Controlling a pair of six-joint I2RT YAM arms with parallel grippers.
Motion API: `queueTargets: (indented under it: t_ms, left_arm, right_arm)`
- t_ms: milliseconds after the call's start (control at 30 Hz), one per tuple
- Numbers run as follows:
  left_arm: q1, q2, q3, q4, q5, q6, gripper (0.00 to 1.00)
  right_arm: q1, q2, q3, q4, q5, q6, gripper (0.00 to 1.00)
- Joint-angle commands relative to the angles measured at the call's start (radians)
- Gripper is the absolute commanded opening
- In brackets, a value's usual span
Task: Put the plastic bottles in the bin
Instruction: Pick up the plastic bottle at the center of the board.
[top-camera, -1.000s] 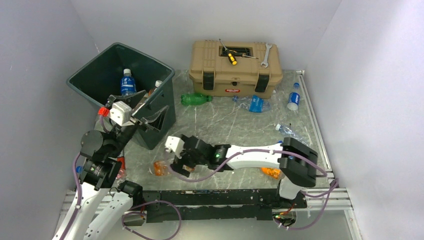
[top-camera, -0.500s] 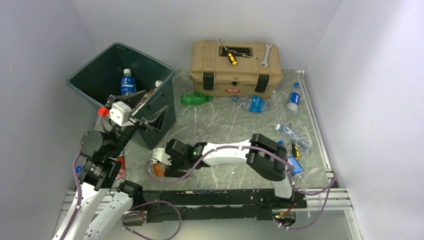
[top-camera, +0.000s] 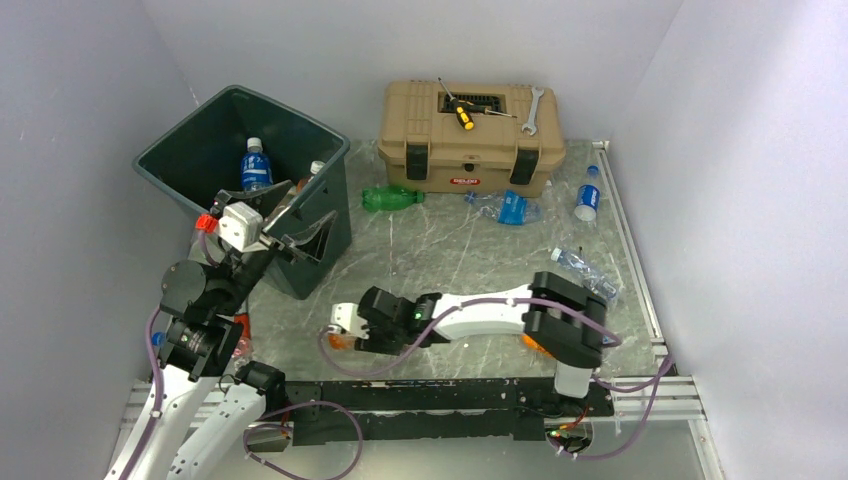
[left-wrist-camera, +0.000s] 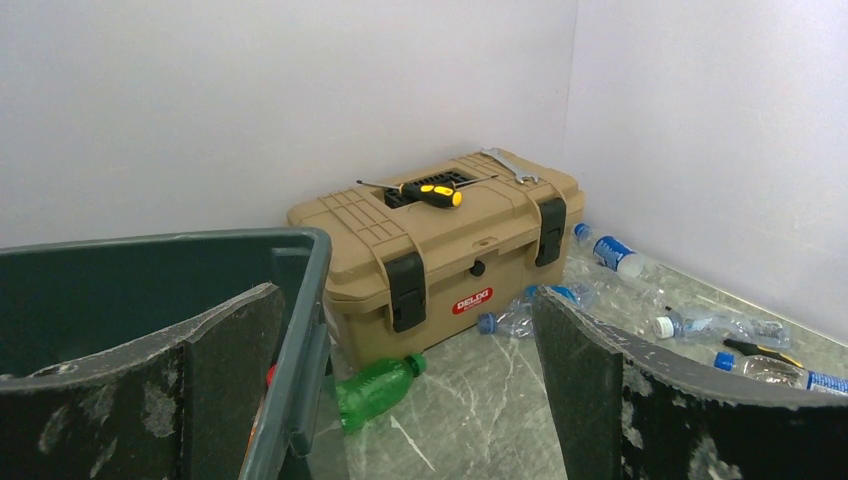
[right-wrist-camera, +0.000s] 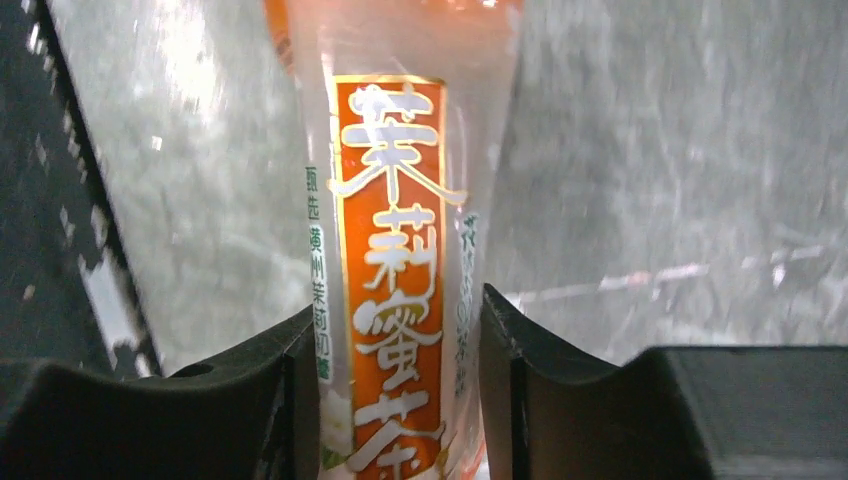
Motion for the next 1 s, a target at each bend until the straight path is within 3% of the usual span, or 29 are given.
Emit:
queueTargets:
  t_ms: [0,133,267,433,567,700,800,967]
  left_arm:
    - [-0.006,0.003,0.002,0.041,-0.039,-0.035,0.99]
    - [-0.008,0.001,-0.012,0.065,-0.106,-0.067,1.0]
    - [-0.008,0.021,-0.025,0.107,-0.088,-0.114,1.0]
    - [-0.008,0.111,0.001,0.164,0.094,-0.202,0.99]
    - [-0.008,0.231,0.11,0.171,0.275,-0.295,1.0]
    - [-0.008,0.347,0.245,0.159,0.353,-0.456,1.0]
    - [-0.008,0.393,0.266,0.249,0.338,-0.618,0.99]
    - [-0.017,0.484,0.315,0.312,0.367,-0.806,1.0]
  right_arm:
    - [-0.001,-0.201,-0.142,0.145,0.042,0.107,0.47]
    - [-0.001,-0.429,-0.298,0.295,0.163,0.241,0.46]
    - [-0.004,-0.64,-0.445,0.431,0.282,0.375,0.45]
    - [-0.008,-0.853,-0.583,0.539,0.376,0.491,0.38]
    - [-0.011,-0.986,-0.657,0.605,0.447,0.535,0.35]
    - [-0.017,-1.091,-0.722,0.742,0.506,0.56,0.3]
    - [-0.032,-1.128,-0.755,0.847,0.501,0.585,0.26]
    - [-0.038,-1.113,-0.714,0.873,0.492,0.604,0.2]
